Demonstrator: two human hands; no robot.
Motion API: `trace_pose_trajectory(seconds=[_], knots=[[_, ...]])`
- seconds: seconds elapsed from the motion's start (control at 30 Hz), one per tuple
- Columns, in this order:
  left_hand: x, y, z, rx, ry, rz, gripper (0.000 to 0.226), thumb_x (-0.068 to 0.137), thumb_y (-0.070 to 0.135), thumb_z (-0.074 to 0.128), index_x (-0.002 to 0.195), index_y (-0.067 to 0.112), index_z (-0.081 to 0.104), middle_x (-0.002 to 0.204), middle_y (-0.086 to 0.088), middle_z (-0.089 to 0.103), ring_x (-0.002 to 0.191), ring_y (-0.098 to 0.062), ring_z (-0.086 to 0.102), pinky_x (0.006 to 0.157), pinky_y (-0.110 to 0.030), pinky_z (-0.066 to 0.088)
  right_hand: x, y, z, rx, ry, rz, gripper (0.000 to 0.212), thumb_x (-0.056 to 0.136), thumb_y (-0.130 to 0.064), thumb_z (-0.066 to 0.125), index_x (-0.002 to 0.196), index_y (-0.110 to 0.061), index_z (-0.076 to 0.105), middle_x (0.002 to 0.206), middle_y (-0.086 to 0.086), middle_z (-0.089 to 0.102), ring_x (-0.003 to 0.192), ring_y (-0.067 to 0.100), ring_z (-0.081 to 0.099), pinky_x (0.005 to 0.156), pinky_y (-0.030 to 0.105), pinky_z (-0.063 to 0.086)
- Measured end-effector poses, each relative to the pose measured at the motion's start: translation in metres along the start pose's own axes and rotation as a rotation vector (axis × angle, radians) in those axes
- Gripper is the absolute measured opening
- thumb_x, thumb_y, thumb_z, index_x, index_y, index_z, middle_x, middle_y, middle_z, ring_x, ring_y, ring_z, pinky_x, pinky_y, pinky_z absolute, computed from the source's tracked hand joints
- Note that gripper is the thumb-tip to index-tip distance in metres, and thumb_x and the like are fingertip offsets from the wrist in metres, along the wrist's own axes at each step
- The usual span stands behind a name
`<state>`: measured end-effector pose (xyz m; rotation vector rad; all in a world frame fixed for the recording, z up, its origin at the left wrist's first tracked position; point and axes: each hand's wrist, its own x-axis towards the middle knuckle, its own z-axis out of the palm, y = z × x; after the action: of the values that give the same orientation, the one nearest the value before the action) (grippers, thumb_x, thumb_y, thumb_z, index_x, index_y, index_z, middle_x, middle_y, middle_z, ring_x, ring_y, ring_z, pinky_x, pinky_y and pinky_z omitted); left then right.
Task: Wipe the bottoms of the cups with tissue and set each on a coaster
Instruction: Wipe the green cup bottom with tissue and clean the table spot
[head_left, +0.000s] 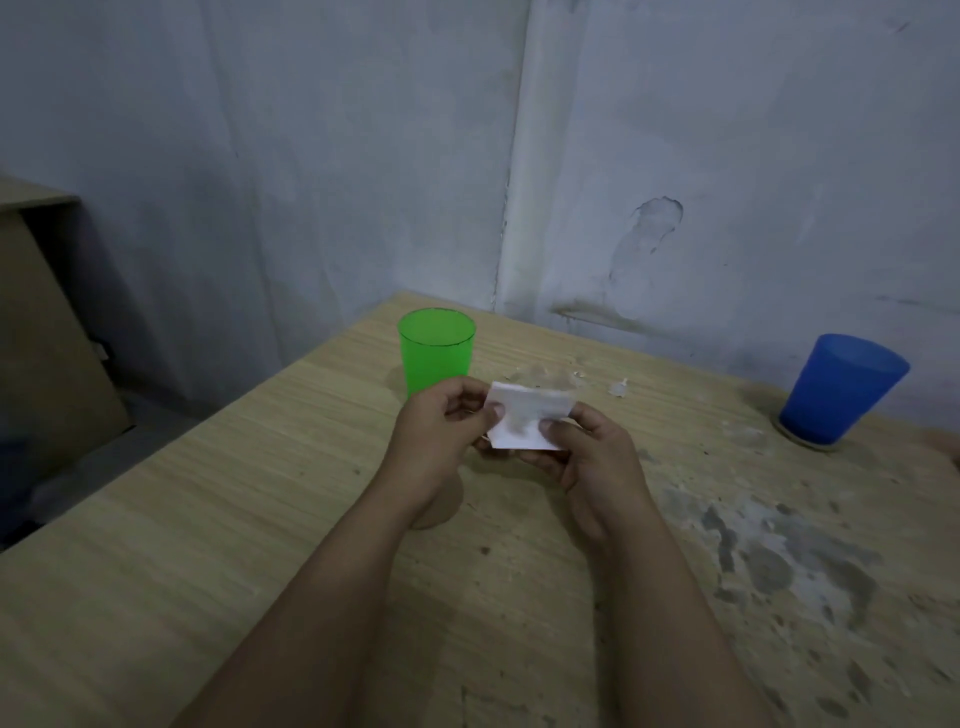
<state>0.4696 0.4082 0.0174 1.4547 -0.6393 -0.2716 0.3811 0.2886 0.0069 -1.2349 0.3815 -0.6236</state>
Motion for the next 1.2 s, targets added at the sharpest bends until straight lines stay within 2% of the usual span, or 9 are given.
trace_pose_trajectory(seconds=[0.1,0.27,0.37,0.57,0.73,0.9,1.03,1.13,1.2], knots=[[0.0001,0.0016,-0.0027,-0.016,-0.052,0.006,0.014,0.082,-0.005,0.064,0.086,0.009,0.066,0.076,-0.005,0.066,0.062,-0.01,0.061,0.059,-0.019,0.052,0.0009,-0.0011,-0.0025,0.079,-0.018,0.033,0.023,0.083,0.013,0.047,0.078,-0.001,0.064,0.065,0.005,0.071,0.059,0.018,0.068,0.051,0.019,0.055],[-0.0003,-0.0011,-0.0047,0.106,-0.071,0.003,0.029,0.08,-0.009,0.056,0.081,0.015,0.071,0.087,-0.02,0.072,0.073,-0.016,0.062,0.069,-0.024,0.048,0.0012,0.0,-0.0025,0.138,-0.021,0.07,0.031,0.083,0.015,0.04,0.071,-0.001,0.063,0.07,0.01,0.073,0.065,0.021,0.07,0.057,0.024,0.057],[-0.0009,0.0,-0.0038,0.107,-0.056,-0.004,0.031,0.082,-0.006,0.055,0.08,0.019,0.072,0.084,-0.006,0.072,0.072,-0.005,0.063,0.069,-0.015,0.049,0.0018,-0.0002,-0.002,0.16,-0.016,0.077,0.032,0.083,0.013,0.04,0.069,-0.002,0.064,0.073,0.012,0.072,0.067,0.023,0.07,0.058,0.026,0.058],[0.0033,-0.0036,-0.0005,-0.026,-0.042,-0.119,0.018,0.092,0.016,0.056,0.087,0.019,0.073,0.089,0.002,0.072,0.081,-0.009,0.066,0.08,-0.026,0.055,0.0016,0.0002,-0.0017,0.15,-0.017,0.055,0.035,0.084,0.008,0.042,0.065,-0.008,0.067,0.07,0.008,0.072,0.066,0.02,0.069,0.056,0.025,0.057],[0.0015,-0.0066,-0.0013,-0.069,-0.099,-0.164,0.007,0.085,0.014,0.066,0.086,0.017,0.072,0.085,0.0,0.071,0.073,-0.003,0.066,0.063,-0.014,0.051,0.0001,0.0022,-0.0031,0.03,-0.011,0.031,0.035,0.082,0.012,0.045,0.07,-0.009,0.071,0.086,0.012,0.072,0.079,0.025,0.067,0.068,0.032,0.057],[0.0033,-0.0077,-0.0043,-0.071,-0.078,-0.203,0.017,0.084,-0.004,0.061,0.091,0.01,0.067,0.087,-0.013,0.066,0.07,-0.007,0.064,0.061,-0.014,0.05,-0.0005,0.0015,-0.0016,0.009,-0.007,0.028,0.037,0.079,0.015,0.045,0.069,-0.009,0.072,0.077,0.002,0.074,0.07,0.015,0.066,0.062,0.023,0.055],[0.0043,-0.007,-0.0048,-0.033,0.013,-0.186,0.014,0.084,-0.005,0.06,0.094,0.004,0.065,0.085,-0.016,0.062,0.066,-0.009,0.061,0.056,-0.012,0.049,0.0024,-0.0001,-0.0002,-0.022,0.076,0.061,0.043,0.074,0.012,0.038,0.069,-0.012,0.073,0.086,0.006,0.072,0.077,0.017,0.066,0.063,0.026,0.054],[0.0061,-0.0071,-0.0051,-0.025,0.081,-0.174,0.012,0.085,-0.006,0.059,0.094,0.0,0.064,0.078,-0.011,0.062,0.058,-0.002,0.061,0.052,-0.011,0.048,-0.0006,-0.0003,0.0021,-0.173,0.157,-0.061,0.043,0.072,0.009,0.04,0.069,-0.019,0.073,0.099,0.0,0.07,0.092,0.014,0.064,0.071,0.026,0.051],[0.0067,-0.007,-0.0042,-0.053,0.108,-0.189,0.012,0.085,-0.007,0.058,0.095,-0.001,0.063,0.077,-0.009,0.062,0.061,-0.007,0.061,0.052,-0.013,0.05,-0.0063,0.0008,0.0066,-0.329,0.125,-0.199,0.032,0.07,0.001,0.048,0.072,-0.022,0.071,0.109,-0.007,0.065,0.105,0.012,0.059,0.08,0.029,0.049]])
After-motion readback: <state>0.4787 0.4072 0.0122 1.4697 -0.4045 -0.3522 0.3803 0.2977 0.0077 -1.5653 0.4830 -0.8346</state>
